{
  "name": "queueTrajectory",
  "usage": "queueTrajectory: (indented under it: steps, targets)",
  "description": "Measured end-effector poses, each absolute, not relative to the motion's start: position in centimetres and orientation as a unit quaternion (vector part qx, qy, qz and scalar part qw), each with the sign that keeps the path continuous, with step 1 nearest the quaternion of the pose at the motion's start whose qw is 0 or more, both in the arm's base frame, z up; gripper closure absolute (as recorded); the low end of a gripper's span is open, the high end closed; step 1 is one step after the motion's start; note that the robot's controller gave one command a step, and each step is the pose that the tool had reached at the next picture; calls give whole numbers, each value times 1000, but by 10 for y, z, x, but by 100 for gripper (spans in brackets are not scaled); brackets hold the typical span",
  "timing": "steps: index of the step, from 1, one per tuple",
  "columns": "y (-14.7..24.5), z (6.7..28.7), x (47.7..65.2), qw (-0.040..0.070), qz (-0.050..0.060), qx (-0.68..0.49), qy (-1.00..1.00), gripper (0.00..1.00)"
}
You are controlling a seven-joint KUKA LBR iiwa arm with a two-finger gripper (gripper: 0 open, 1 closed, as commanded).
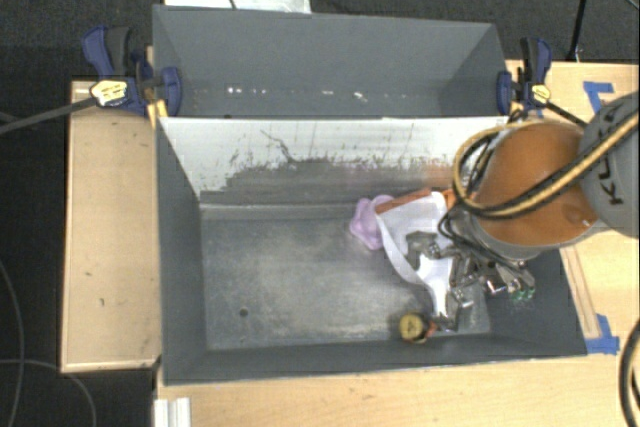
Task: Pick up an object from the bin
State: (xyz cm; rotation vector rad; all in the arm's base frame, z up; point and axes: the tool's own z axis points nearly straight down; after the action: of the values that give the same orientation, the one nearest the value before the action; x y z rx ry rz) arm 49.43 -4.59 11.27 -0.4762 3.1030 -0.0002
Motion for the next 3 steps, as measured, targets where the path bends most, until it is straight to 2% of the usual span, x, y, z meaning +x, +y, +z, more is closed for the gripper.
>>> queueTrajectory:
  steps: [1,2,3]
  targets:
    - [-44,86,490,2,0,-175,985,0]
    - [-52,73,487,2,-1,-248,969,100]
    - [-52,73,487,2,-1,-248,969,100]
